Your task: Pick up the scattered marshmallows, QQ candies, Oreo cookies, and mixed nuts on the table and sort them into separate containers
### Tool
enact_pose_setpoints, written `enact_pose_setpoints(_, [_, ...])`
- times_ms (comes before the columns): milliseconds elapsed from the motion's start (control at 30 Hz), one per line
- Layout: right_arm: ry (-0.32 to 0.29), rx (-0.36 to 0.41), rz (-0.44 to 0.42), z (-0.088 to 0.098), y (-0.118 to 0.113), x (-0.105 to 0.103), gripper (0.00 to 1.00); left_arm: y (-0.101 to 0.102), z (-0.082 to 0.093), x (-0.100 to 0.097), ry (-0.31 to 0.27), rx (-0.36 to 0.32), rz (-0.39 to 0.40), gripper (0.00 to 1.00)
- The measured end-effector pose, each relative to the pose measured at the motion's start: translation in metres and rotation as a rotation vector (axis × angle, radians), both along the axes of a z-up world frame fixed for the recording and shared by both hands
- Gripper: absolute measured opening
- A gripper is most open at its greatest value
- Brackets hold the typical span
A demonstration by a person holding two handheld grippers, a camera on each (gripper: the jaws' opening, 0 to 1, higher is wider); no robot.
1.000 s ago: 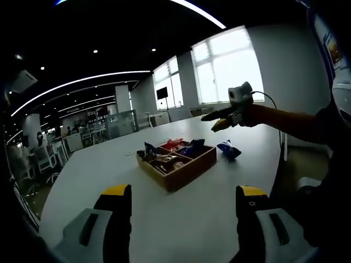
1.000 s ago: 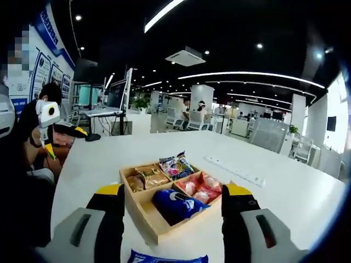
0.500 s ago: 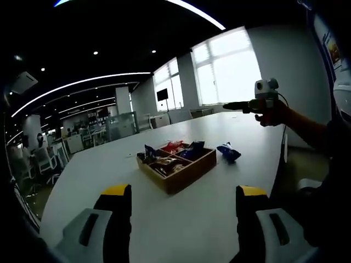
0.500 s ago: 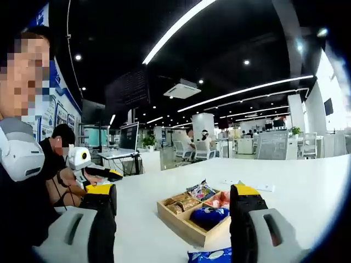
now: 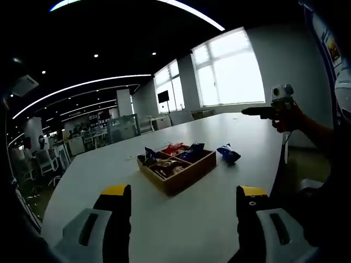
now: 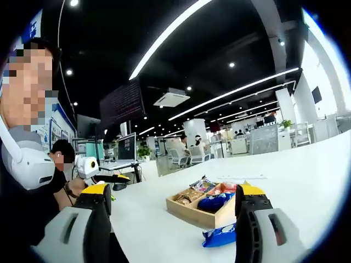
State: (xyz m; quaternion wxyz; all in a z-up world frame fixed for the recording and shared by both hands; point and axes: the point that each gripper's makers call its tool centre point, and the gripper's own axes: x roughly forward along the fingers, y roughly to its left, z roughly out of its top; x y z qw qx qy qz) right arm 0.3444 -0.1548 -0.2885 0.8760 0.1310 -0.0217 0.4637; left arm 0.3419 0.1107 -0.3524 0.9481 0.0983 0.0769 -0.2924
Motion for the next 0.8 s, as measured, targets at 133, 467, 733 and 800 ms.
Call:
enact_pose_setpoints(133, [0.028, 0.028, 0.018, -0.008, 0.001, -0.005, 0.89, -0.005, -0.001, 0.0, 0.006, -0.017, -0.006, 0.82])
enact_pose_setpoints(467, [-0.009, 0.053, -0.006, -0.001, -0.013, -0.009, 0.9, -0.005, -0.004, 0.001, 0.019, -0.022, 0.004, 0.83])
enact_pose_setpoints(733, [-0.06, 0.1, -0.009, 0.018, -0.014, -0.021, 0.9, -0.008, -0.007, 0.005, 0.025, -0.019, 0.0, 0.84])
enact_pose_setpoints(800, [-0.073, 0.111, -0.013, 0.023, -0.015, -0.024, 0.9, -0.011, -0.007, 0.006, 0.029, -0.023, -0.004, 0.84])
